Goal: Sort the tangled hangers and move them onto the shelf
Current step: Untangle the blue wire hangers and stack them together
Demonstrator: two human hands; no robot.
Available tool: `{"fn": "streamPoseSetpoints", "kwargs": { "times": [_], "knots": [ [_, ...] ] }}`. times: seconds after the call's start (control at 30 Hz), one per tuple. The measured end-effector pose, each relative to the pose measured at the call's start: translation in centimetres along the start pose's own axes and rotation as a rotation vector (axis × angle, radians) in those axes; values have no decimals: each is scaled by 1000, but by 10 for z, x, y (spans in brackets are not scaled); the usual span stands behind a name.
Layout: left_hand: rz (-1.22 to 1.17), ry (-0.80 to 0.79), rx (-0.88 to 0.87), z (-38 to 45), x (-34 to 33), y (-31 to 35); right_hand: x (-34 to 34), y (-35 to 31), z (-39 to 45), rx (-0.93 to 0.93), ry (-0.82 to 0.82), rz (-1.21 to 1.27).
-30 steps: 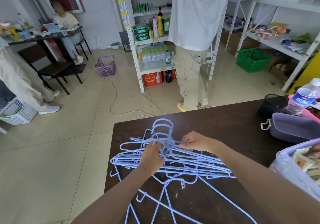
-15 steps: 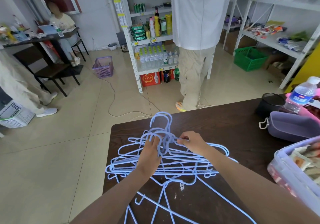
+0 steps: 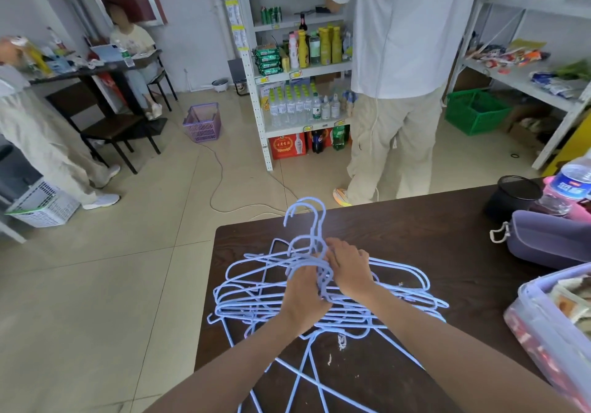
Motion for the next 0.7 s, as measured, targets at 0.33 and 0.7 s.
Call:
{"fn": "streamPoseSetpoints", "kwargs": {
  "times": [0.33,0.7],
  "knots": [
    [-49,4,130,6,11,-3,24,30,-19,222,-122,206],
    [87,-2,9,9,14,-12,31,27,-5,371,-98,-72]
  ]
}}
Point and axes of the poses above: each hand's wrist, its own z-axis towards the middle knuckle, its own x-axis out of the back of the hand, y = z × x, the point moved 1 cm from there along z, towards the middle knuckle, and after that the axes turned 11 degrees about y, right-handed, at the moved point
